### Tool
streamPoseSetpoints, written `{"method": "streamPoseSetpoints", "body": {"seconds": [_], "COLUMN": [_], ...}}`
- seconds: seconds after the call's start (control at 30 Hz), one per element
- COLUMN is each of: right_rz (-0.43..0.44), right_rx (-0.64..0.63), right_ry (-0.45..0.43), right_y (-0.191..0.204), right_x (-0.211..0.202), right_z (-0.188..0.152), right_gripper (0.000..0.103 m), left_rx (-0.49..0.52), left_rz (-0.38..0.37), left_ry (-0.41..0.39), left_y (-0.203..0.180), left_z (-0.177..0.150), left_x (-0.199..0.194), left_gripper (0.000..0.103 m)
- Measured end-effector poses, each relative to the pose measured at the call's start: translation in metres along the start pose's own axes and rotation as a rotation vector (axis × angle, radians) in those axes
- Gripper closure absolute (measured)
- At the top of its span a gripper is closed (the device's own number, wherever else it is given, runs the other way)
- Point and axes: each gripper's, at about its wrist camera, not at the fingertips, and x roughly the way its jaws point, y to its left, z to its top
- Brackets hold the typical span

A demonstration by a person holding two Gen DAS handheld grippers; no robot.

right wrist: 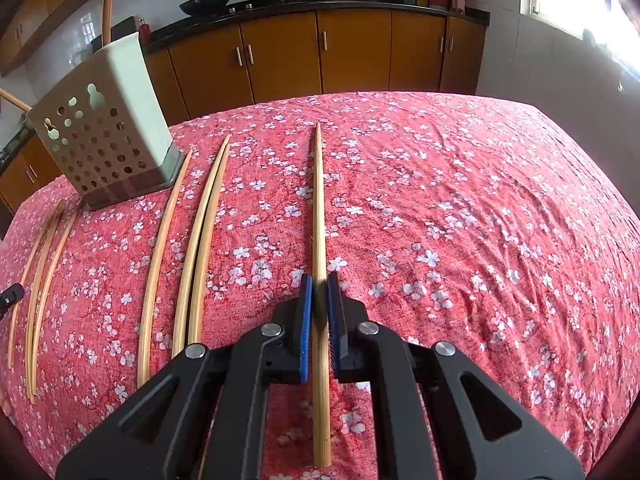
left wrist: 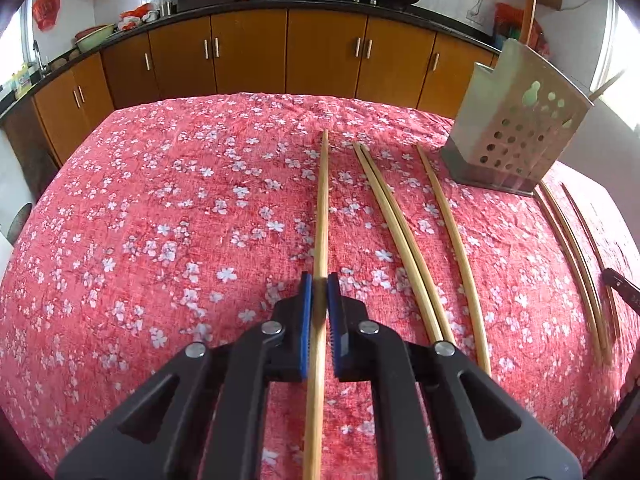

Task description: Organize utensils

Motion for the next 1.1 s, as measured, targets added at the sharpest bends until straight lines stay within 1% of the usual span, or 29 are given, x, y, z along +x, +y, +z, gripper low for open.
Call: {"method": "streamPoseSetpoints", "body": {"seconds": [0.13, 0.37, 0.6, 0.8, 0.93, 1.1], "right_rz": [-0.004, -0.003, -0.003, -0.006, -0.003, -0.003], "right_rx": [-0.004, -0.003, -0.004, -0.008, -0.006, -0.008], "right_ry": [0.0, 0.001, 0.002, 0.003, 0.003, 0.004], "right_y": [-0.001, 0.001, 0.001, 0.001, 0.0, 0.0], "right_x": [0.0, 0.001, 0.0, 0.0, 0.0, 0.0], "right_z": [-0.001, 0.001, 0.0, 0.0, 0.0, 0.0], "right_gripper": [0.094, 0.094, 0.094, 0.094, 0.094, 0.094], "left_rx": [0.016, 0.033, 0.021, 0.043, 0.042, 0.068], "left_rz": [-0.003, 0.026, 0.012, 0.027, 0.012, 0.043], "left_ry": [0.002, 0.004, 0.004, 0.008, 0.018, 0.028], "left_y": [-0.001, -0.006, -0.004, -0.007, -0.005, -0.012], "left_z": [-0.007, -0.012, -0.011, -0.011, -0.012, -0.014], "left_x": [-0.005, -0.007, -0.006, -0.006, -0.007, -0.009], "left_gripper": [0.093, 0.093, 0.094, 0.094, 0.094, 0.094]}}
